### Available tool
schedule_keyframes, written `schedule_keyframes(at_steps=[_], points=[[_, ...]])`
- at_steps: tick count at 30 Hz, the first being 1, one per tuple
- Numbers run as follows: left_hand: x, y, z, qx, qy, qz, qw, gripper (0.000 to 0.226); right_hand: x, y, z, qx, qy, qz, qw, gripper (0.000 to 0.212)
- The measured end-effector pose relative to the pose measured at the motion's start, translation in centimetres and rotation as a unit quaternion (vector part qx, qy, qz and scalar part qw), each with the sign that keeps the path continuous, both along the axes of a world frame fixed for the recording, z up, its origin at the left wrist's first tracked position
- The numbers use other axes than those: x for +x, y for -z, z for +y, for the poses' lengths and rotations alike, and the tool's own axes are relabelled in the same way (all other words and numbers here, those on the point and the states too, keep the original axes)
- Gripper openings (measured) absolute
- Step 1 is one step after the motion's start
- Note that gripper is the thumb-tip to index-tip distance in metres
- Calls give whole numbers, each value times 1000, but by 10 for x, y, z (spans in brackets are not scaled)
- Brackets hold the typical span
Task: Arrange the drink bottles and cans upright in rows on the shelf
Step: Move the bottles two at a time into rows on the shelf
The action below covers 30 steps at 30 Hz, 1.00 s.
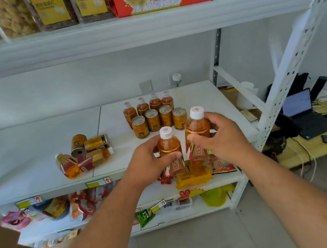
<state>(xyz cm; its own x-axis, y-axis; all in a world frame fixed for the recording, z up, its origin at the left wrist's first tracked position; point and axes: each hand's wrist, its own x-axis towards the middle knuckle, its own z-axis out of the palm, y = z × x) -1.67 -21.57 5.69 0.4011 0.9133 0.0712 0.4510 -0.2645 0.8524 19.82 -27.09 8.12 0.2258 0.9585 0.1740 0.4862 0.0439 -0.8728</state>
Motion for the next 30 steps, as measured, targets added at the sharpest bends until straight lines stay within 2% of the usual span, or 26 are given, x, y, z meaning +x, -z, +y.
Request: schedule_keyframes(at_steps=[7,13,24,30], points=[[-1,2,-25,-5,16,-2,1000,57,-4,4,-34,-8,9,-22,1000,51],[29,-2,-27,-3,23,6,1000,56,27,6,-34,-11,21,-22,999,58],[109,0,0,-6,6,15,1000,57,108,6,4,-17,11,-5,1000,59],[139,5,48,1,25,28,999,46,141,12,50,-31,29,-16,999,63]])
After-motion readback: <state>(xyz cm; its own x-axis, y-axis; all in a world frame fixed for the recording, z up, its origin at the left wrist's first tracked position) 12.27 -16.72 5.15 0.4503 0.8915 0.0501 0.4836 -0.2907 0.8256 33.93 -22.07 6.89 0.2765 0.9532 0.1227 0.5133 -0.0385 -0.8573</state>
